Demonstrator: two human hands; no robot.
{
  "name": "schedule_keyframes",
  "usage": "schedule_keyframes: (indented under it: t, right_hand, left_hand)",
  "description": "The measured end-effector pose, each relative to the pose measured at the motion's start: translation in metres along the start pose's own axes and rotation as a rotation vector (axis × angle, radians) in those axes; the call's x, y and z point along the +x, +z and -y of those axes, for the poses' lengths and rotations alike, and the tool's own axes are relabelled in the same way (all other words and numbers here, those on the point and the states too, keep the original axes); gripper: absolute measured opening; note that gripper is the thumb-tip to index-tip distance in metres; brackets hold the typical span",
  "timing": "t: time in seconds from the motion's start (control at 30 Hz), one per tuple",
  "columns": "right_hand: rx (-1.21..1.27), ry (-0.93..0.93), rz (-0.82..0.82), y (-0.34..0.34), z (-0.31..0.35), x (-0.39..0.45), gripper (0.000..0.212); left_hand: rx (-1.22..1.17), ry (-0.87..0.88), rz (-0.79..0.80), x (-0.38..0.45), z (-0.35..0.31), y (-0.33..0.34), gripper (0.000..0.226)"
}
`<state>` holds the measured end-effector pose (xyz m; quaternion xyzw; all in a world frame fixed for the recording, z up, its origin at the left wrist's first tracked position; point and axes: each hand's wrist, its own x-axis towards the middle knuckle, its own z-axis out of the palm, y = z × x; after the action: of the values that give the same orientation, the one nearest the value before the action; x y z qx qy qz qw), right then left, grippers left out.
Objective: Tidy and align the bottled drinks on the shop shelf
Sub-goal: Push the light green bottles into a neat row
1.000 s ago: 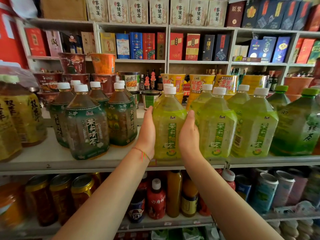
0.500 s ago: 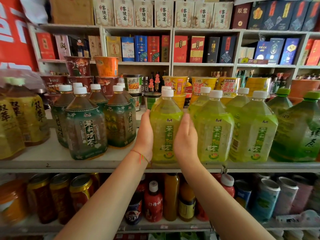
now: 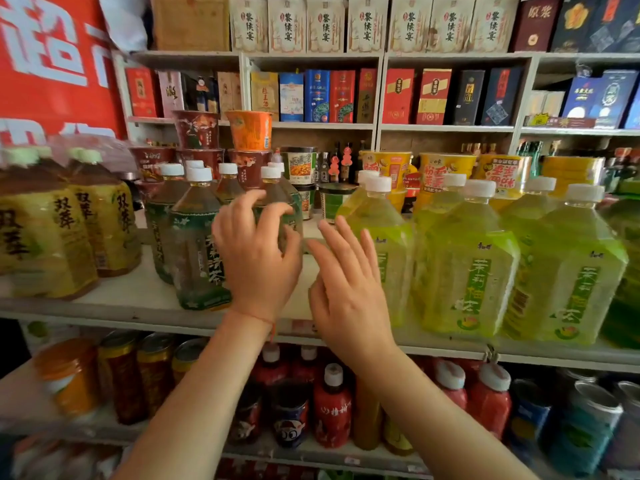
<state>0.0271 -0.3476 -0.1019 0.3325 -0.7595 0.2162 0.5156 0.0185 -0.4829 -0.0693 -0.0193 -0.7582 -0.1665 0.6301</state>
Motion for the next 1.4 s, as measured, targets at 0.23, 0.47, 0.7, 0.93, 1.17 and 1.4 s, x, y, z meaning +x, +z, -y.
schedule_keyframes:
  t: [0.23, 0.47, 0.7, 0.93, 1.17, 1.4]
  right_hand:
    - [0.163, 0.357, 0.21, 0.049, 0.049, 0.026, 0.058]
    - [0.389, 0.936, 0.338, 0.088, 0.04, 0.07, 0.091]
    - [0.401, 1.134, 0.329, 0.106, 0.037, 0.079, 0.098]
    - [0.447, 1.171, 0.281, 0.103, 0.052, 0.084, 0.101]
    - [0.456, 1.062, 0.315, 0.096, 0.06, 0.081, 0.118]
    - [0.451, 0.972, 0.356, 0.106, 0.064, 0.079, 0.065]
  left_hand:
    - [0.406, -0.023, 0.319, 0.015, 0.081, -0.02, 0.063]
    - [0.263, 0.054, 0.308, 0.02, 0.105, -0.032, 0.07]
    - [-0.044, 0.178, 0.238, 0.024, 0.156, -0.055, 0.057]
    - [-0.047, 0.204, 0.19, 0.024, 0.162, -0.049, 0.052]
    - [-0.127, 0.236, 0.075, 0.025, 0.171, -0.04, 0.042]
    - [-0.089, 0.154, 0.094, 0.019, 0.148, -0.04, 0.044]
